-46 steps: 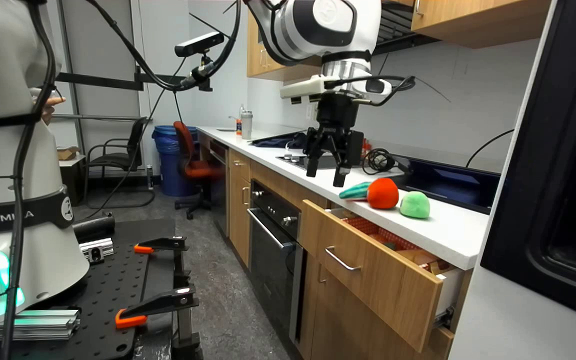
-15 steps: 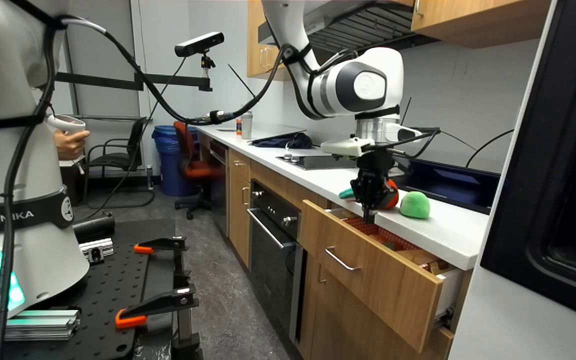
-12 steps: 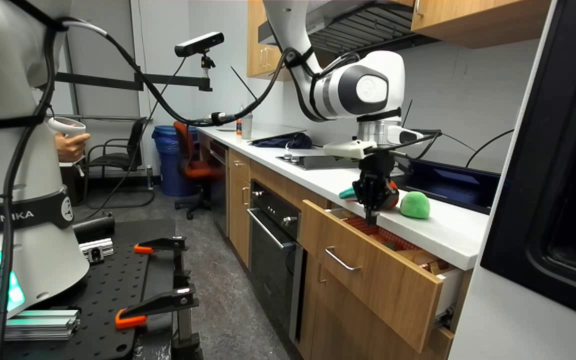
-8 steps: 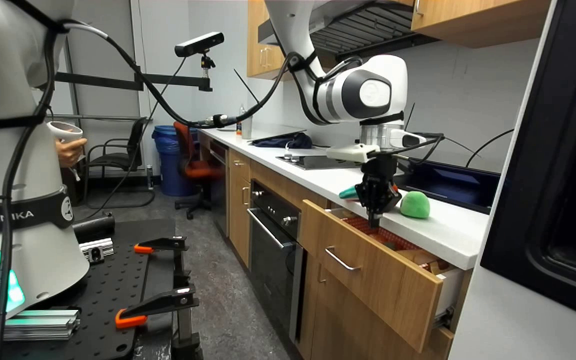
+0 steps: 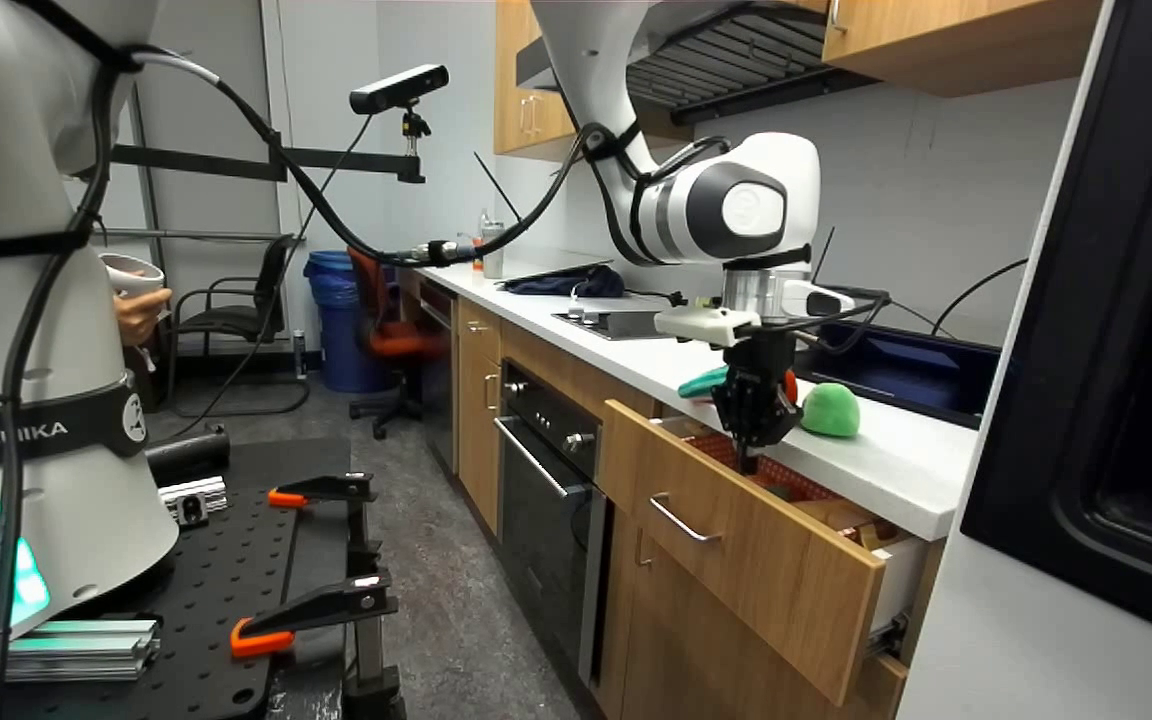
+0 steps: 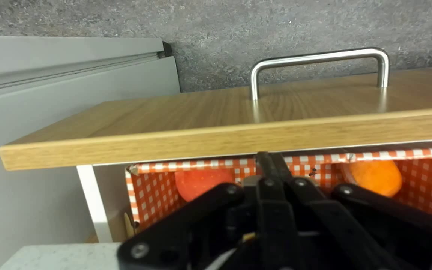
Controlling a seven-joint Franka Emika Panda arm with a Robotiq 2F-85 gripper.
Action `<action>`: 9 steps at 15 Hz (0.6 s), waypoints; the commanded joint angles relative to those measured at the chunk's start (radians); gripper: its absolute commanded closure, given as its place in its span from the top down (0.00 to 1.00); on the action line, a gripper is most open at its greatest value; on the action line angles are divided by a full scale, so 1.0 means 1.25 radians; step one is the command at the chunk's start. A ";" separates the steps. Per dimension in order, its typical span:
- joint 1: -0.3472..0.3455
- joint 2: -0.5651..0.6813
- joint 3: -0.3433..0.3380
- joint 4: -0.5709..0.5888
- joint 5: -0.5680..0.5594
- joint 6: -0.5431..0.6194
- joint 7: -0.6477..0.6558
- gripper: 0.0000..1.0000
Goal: Open the drawer and then put all three plush toys inside.
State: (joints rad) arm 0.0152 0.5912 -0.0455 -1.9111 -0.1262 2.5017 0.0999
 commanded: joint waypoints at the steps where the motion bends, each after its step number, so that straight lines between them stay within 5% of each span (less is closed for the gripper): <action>1: 0.001 0.030 -0.009 0.024 0.012 0.021 0.006 0.00; 9: 0.000 0.024 -0.015 0.007 0.011 -0.001 0.005 0.00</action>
State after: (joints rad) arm 0.0119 0.6198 -0.0528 -1.8926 -0.1231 2.5018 0.0999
